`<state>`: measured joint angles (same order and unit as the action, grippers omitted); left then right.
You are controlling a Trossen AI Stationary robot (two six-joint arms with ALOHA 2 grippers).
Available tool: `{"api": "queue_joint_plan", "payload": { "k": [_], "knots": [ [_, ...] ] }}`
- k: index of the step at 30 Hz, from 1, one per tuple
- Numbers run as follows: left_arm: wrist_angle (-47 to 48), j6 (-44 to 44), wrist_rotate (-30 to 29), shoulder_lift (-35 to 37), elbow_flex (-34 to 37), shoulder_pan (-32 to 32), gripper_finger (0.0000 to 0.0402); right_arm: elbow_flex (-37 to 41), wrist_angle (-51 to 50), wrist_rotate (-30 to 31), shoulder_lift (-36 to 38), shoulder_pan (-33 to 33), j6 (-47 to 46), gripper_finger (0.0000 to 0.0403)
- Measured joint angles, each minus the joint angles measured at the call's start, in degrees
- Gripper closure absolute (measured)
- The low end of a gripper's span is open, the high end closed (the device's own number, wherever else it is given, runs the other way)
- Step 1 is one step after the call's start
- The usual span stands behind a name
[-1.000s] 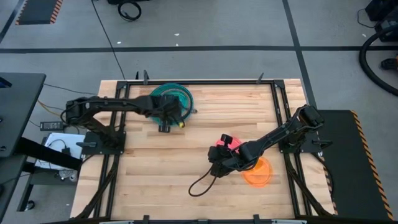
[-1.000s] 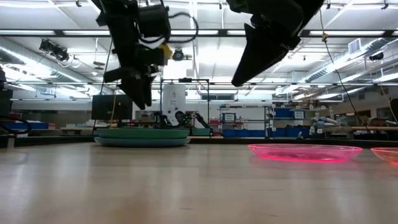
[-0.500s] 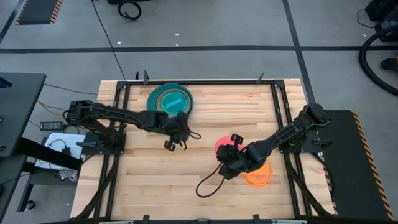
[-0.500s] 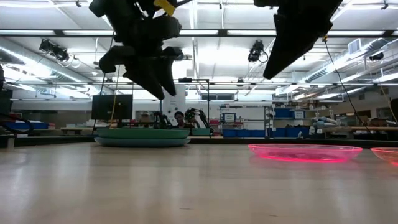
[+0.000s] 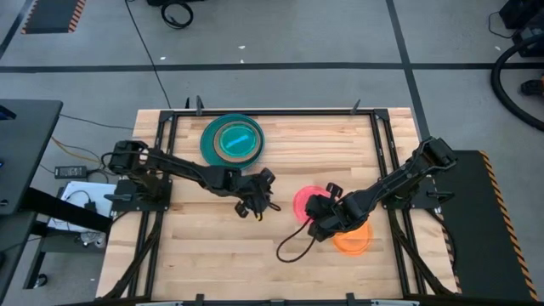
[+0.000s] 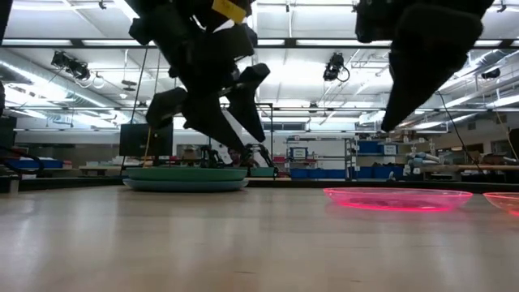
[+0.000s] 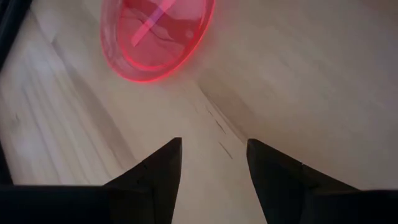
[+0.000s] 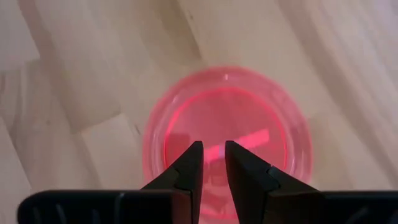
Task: Stack plastic plates
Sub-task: Stack the pink plate on top of the light blue plate
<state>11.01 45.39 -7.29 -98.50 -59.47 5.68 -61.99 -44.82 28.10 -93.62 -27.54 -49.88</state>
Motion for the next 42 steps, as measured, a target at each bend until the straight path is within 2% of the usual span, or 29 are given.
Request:
{"api": "queue_joint_plan", "payload": {
  "k": [5,9,17,23,29,34,42],
  "knots": [
    [-3.1,-1.1,0.0,-0.8,0.0,0.3,0.0212,0.8,-4.0,-3.0,0.0,0.0,-3.1,0.0323],
    [-7.6,-1.0,0.1,-2.6,0.0,1.1,0.0212,0.8,-4.8,-4.7,0.6,0.0,-2.1,0.0324],
    [-17.1,8.5,2.7,-9.5,0.0,3.3,0.0212,4.4,-4.4,-3.1,6.8,0.1,-4.4,0.0326],
    [-26.5,13.3,3.2,-12.7,-0.1,4.1,0.0217,10.4,1.2,-2.1,12.5,0.0,-6.1,0.0326],
    [-26.7,13.5,9.5,-15.5,-3.3,2.5,0.0249,14.2,8.8,-1.1,14.7,0.2,-5.2,0.0326],
    [-24.6,15.2,10.1,-20.0,-8.3,1.5,0.0268,14.5,10.1,-1.2,14.7,0.3,-5.0,0.0326],
    [-22.0,16.6,10.7,-26.0,-13.7,-0.4,0.0274,14.5,10.4,1.1,15.1,0.1,-5.0,0.0326]
  ]
}}
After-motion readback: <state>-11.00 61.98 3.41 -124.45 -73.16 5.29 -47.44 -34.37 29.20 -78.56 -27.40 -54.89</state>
